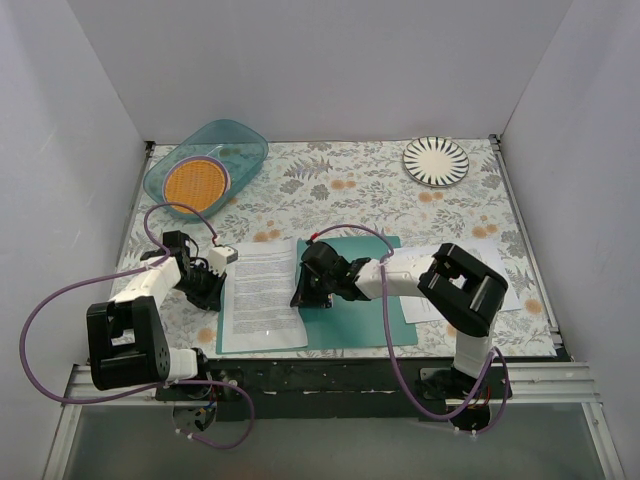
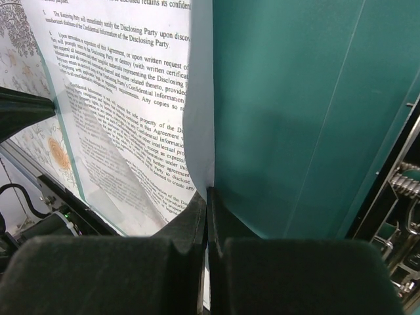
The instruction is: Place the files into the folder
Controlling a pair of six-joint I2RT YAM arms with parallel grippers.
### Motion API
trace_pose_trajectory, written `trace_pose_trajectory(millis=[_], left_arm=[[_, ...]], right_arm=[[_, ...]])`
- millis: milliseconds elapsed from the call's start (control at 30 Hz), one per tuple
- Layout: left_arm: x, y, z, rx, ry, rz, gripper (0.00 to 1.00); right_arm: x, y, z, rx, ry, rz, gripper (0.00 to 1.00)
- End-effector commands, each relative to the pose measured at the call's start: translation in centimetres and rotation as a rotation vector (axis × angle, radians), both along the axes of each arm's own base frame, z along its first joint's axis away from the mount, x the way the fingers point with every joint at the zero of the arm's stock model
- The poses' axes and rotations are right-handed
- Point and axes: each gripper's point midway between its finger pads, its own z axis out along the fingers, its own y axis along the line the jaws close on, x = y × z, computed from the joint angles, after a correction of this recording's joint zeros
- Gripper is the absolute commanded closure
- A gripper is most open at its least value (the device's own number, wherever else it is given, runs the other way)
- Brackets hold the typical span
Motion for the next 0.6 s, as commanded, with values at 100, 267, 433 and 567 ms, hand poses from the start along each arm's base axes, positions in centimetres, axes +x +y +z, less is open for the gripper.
trace_pose_trajectory(millis=[100,267,433,567], left_arm=[[0.7,-0.4,0.9,-0.016,-0.019,-0.006,1.00],[4.7,-0.7,5.4,-0.049,-0.124,0.033,1.00],[8.4,-2.6,10.8,-0.155,-0.173,0.095,1.00],[8.4,-7.2,10.8,-0.233,-0.115,0.059,0.99]], right_arm=[[-1.4,-0.8,-0.8,-0.080,0.032,0.041,0.95],[-1.3,-2.2,-0.2,-0.111,-0.012,0.048,0.54],[-1.3,-2.6,0.7,-0.114,-0.037,0.064,0.31],[-0.9,-2.5,1.7,-0.125,-0.075,0.096,0.24]])
